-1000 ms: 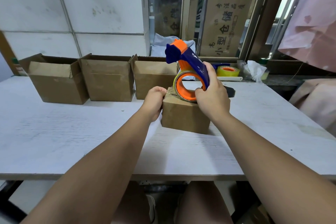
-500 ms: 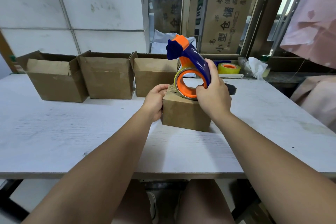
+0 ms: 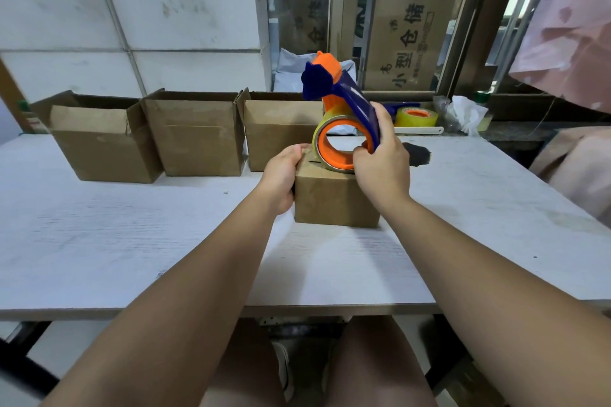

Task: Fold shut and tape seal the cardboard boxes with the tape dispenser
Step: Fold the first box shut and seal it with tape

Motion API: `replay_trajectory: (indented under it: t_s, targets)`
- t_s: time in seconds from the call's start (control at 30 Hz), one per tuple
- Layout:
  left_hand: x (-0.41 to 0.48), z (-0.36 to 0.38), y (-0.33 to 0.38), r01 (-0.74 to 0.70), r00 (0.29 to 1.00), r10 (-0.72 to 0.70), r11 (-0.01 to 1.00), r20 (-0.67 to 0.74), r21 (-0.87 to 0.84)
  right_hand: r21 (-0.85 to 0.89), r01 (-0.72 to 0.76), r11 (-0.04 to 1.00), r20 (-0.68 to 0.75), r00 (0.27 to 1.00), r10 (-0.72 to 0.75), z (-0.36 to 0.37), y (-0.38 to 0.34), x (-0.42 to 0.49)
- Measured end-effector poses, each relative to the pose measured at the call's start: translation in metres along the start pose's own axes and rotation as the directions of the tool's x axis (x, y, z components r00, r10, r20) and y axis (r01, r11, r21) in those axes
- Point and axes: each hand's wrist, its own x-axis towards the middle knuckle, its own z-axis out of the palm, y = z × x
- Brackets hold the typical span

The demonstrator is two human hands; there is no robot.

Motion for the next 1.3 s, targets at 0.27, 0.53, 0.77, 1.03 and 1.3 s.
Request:
replay_trajectory:
  t_s: [0.27,0.53,0.77,1.03,1.3]
  targets:
    - [0.008,-0.026,0.036,-0.134,0.983,0.169,0.925,-0.069,0.357,0.022,0.031,0.999,0.011,0.999,-0.031,0.038,-0.02,-0.001]
    - [0.01,-0.035,0.024,-0.2,0.969,0.248,0.782,0.0,0.59,0.01,0.074,0.997,0.015,0.997,-0.074,0.041,-0.022,0.002]
    - [0.009,-0.038,0.023,-0.252,0.947,0.318,0.668,0.038,0.7,-0.178,0.204,0.963,0.16,0.971,-0.176,0.023,-0.039,0.023]
    - [0.01,-0.037,0.022,-0.201,0.957,0.289,0.664,0.0,0.72,-0.286,0.542,0.79,0.436,0.808,-0.397,0.018,-0.071,0.039]
    - [0.012,-0.038,0.023,-0.234,0.948,0.316,0.606,0.04,0.76,-0.33,0.48,0.813,0.321,0.867,-0.382,0.026,-0.06,0.045]
